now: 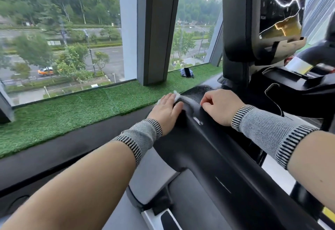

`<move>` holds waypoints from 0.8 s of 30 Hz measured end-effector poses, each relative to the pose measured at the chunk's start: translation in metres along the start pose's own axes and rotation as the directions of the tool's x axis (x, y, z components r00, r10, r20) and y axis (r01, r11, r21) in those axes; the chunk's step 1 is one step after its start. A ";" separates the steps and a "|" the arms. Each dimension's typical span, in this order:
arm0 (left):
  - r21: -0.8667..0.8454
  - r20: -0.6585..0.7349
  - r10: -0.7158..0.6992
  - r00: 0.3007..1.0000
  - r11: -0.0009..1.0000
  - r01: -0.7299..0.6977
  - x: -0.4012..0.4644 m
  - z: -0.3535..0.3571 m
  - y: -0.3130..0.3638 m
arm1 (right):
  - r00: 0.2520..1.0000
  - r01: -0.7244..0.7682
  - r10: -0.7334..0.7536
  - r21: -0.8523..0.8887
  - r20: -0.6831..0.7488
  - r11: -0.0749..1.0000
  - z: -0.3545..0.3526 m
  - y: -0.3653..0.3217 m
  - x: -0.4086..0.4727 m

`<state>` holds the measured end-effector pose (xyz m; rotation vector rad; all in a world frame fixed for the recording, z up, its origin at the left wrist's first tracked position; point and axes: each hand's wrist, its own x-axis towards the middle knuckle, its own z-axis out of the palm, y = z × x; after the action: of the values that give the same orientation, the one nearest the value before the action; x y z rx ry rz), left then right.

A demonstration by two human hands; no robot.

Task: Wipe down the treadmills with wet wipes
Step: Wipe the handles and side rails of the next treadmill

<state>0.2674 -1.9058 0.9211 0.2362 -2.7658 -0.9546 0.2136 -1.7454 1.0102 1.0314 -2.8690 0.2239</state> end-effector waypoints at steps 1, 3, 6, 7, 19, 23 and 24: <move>0.020 -0.001 0.008 1.000 1.000 -0.008 -0.001 0.000 -0.001 | 1.000 0.001 -0.001 -0.005 0.005 1.000 0.001 0.000 0.000; 0.111 0.005 0.110 0.994 0.988 -0.110 -0.009 0.002 0.005 | 1.000 -0.003 0.003 -0.011 0.000 1.000 0.000 0.002 0.001; 0.130 0.023 0.235 0.972 0.963 -0.236 -0.013 0.007 0.010 | 1.000 -0.011 0.011 -0.021 -0.001 1.000 -0.001 0.002 0.005; 0.090 0.017 0.224 0.974 0.970 -0.224 -0.009 0.005 0.007 | 1.000 -0.012 0.012 -0.021 0.002 1.000 -0.001 0.001 0.006; 0.109 0.010 0.243 0.970 0.964 -0.243 0.002 0.001 0.005 | 0.995 -0.040 0.022 0.198 0.095 0.979 0.000 0.015 0.003; -0.056 0.027 0.176 0.984 0.983 -0.175 0.015 -0.008 -0.011 | 0.994 -0.068 0.048 0.198 0.100 0.978 -0.001 0.012 0.002; -0.077 0.030 0.128 0.991 0.989 -0.125 0.018 -0.009 -0.014 | 0.994 -0.067 0.051 0.174 0.098 0.982 -0.001 0.010 0.002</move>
<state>0.2529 -1.9262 0.9220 0.0315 -2.7315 -1.0366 0.2057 -1.7391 1.0106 1.0103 -3.0113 0.4547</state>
